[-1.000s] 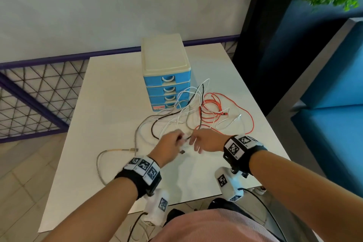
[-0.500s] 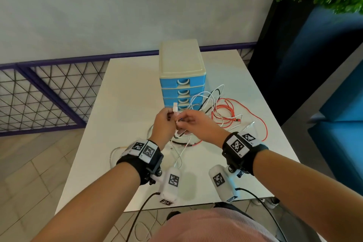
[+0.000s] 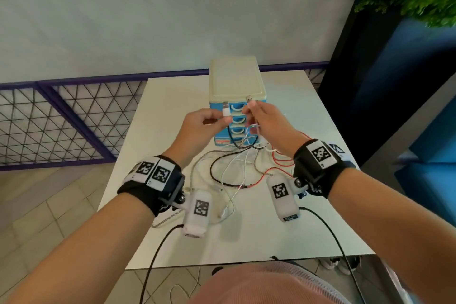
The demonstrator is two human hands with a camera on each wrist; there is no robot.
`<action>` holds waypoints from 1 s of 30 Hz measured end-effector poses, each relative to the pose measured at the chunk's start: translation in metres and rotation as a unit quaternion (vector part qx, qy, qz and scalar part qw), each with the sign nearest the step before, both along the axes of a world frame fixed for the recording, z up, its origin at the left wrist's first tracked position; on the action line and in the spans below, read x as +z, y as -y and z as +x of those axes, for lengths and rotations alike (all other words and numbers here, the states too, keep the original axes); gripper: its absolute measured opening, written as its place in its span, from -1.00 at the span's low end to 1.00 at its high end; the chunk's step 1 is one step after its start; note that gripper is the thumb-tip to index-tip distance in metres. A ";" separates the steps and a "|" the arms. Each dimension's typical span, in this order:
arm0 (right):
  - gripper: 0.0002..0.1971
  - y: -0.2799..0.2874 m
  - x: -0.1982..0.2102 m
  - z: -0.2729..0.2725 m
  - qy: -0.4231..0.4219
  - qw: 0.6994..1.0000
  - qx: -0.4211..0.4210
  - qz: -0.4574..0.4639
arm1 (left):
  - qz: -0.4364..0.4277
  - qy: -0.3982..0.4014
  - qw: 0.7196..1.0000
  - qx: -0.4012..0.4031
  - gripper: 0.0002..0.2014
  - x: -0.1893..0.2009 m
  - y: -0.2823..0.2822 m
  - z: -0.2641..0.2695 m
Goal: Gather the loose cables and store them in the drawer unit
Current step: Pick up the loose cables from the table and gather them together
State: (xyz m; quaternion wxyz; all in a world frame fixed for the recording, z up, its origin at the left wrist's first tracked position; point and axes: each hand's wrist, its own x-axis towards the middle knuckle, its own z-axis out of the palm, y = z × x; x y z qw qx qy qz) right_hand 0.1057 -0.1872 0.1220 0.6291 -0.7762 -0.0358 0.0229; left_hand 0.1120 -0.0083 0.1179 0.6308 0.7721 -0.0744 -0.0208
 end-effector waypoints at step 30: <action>-0.58 0.065 0.020 -0.004 0.079 0.873 -0.060 -0.477 | 0.265 -0.004 0.939 -0.219 -0.71 -0.060 -0.008 0.029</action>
